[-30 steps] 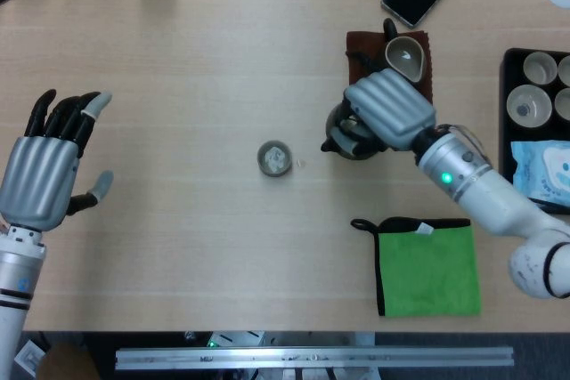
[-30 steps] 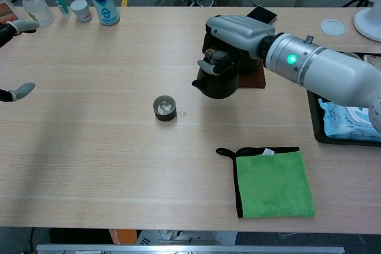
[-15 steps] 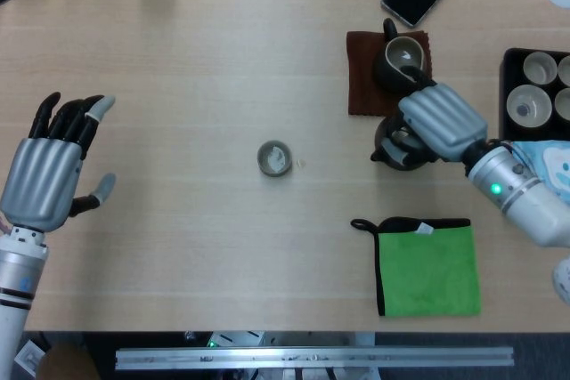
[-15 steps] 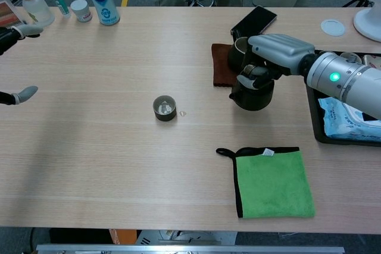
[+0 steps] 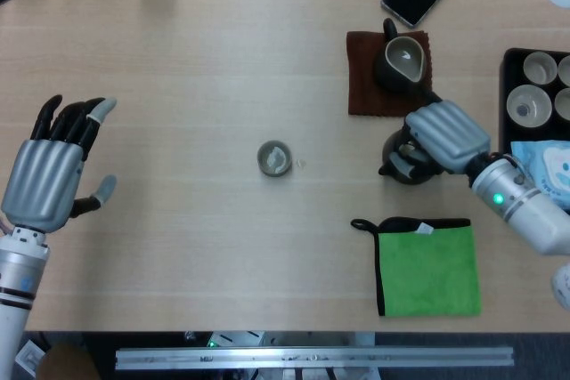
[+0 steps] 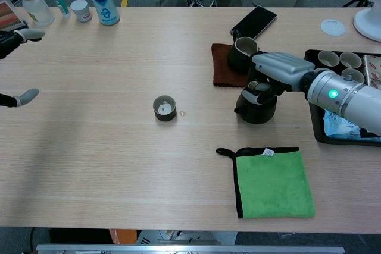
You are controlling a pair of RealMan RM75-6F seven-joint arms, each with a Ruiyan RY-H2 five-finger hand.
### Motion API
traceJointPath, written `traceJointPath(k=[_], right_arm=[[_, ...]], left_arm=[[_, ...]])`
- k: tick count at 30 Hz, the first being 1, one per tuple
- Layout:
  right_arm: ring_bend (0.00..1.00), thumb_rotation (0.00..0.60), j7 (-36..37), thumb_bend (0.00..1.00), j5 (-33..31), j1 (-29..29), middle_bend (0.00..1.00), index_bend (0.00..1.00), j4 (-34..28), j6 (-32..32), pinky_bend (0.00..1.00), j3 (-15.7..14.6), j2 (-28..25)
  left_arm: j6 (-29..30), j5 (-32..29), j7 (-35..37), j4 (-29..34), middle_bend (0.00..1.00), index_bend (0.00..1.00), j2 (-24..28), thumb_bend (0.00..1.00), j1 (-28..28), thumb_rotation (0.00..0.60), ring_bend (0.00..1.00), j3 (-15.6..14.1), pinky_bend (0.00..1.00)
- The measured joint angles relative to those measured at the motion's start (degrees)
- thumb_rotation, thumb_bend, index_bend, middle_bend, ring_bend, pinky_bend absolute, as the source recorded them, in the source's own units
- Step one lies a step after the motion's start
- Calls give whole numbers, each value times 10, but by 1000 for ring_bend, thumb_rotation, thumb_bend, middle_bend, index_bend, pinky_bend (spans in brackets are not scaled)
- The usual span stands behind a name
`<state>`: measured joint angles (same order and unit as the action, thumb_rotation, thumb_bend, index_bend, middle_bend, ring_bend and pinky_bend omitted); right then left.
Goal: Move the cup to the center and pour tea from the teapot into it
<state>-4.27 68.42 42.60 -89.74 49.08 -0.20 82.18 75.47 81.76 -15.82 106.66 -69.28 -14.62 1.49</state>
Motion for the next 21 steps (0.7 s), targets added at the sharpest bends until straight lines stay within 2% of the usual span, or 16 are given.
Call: traceJointPath(k=[21], right_arm=[[777,522,-17,440,15,-21,866,1000,20,-18,28,0,19]], left_arm=[[-5,1,-2,2,125,62,0,303,0,600,121,-5,27]])
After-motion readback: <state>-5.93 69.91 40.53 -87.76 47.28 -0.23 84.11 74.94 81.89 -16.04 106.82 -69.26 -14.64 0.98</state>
